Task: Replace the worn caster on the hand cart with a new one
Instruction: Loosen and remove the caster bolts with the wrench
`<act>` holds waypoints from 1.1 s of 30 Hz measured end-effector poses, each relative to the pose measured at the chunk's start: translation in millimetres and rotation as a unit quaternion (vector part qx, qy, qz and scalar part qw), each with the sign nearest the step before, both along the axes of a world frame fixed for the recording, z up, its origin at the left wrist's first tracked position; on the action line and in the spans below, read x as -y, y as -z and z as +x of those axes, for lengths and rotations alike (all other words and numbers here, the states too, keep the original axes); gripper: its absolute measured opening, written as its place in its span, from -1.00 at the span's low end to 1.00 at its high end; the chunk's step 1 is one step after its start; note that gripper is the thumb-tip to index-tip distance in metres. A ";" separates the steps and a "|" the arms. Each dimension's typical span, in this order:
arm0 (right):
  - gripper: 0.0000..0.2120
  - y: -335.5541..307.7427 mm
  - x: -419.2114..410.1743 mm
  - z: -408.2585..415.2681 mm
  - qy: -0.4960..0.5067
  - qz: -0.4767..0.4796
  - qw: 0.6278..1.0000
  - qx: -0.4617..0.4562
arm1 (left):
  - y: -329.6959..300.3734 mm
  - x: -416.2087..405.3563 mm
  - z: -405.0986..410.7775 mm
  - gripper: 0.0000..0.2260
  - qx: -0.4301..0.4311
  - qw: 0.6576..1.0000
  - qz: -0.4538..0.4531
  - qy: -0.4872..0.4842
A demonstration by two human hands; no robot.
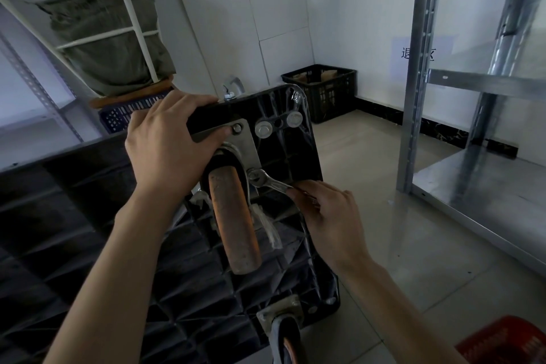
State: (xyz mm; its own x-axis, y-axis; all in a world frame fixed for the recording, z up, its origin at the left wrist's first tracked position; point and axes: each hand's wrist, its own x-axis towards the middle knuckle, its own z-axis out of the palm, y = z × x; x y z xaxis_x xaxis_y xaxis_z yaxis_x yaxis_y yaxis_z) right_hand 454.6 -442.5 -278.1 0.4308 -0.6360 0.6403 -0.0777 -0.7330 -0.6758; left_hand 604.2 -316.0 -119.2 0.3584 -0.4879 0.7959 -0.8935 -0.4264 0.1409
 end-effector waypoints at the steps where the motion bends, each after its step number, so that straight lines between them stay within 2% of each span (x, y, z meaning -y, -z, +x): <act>1: -0.80 1.9 -1.7 2.3 0.000 0.004 1.000 0.007 | 0.0 0.1 0.3 -0.62 -0.002 1.000 0.001 0.000; 4: -0.83 8.5 -9.2 8.0 0.002 0.023 0.999 0.034 | 0.0 0.0 0.6 -0.62 -0.002 1.000 0.002 0.002; 7: -0.82 12.4 -17.7 14.4 -0.027 0.101 0.992 0.064 | 0.2 -0.3 0.4 -0.62 -0.008 1.000 -0.002 0.001; 11: -0.81 13.8 -27.7 23.9 -0.050 0.194 0.977 0.072 | 0.5 0.1 1.0 -0.62 -0.006 1.000 0.000 0.000; 13: -0.81 12.2 -27.9 23.3 -0.051 0.198 0.977 0.061 | 0.5 0.0 1.5 -0.62 -0.008 1.000 0.000 0.001; 15: -0.80 4.9 -21.9 16.5 -0.025 0.121 0.992 0.025 | 0.8 -0.2 1.7 -0.62 -0.006 1.000 0.000 0.001; 17: -0.78 -12.2 -10.6 4.2 0.027 0.004 0.998 -0.050 | 0.9 0.0 2.1 -0.62 -0.001 1.000 0.002 0.002; 21: -0.76 -67.4 7.7 -20.9 0.083 -0.185 0.969 -0.144 | 0.8 -0.1 2.1 -0.62 0.000 1.000 0.002 0.000; 23: -0.72 -86.4 11.2 -25.8 0.078 -0.234 0.955 -0.164 | 0.7 -0.3 1.5 -0.62 0.003 1.000 0.004 0.001; 25: -0.70 -94.3 13.6 -28.9 0.072 -0.244 0.952 -0.171 | 0.1 -0.4 0.8 -0.62 0.001 1.000 0.007 0.001; 27: -0.71 -89.1 17.5 -32.0 0.061 -0.220 0.959 -0.170 | -0.1 -0.9 -0.1 -0.61 -0.002 1.000 0.010 0.000; 30: -0.78 -71.6 19.7 -36.9 0.016 -0.127 0.982 -0.140 | -1.2 -0.9 -1.9 -0.61 -0.012 1.000 0.016 -0.002; 33: -0.81 -67.7 14.1 -40.2 -0.070 0.019 0.997 -0.031 | -4.4 -2.8 -5.4 -0.59 -0.016 0.999 0.032 -0.001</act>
State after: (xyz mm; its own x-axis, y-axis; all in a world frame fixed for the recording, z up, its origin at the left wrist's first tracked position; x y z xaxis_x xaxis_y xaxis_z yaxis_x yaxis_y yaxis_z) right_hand 414.4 -456.6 -210.3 0.5558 -0.5896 0.5861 -0.0189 -0.7138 -0.7001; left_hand 598.8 -313.2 -114.8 0.3843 -0.5367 0.7512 -0.8879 -0.4378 0.1414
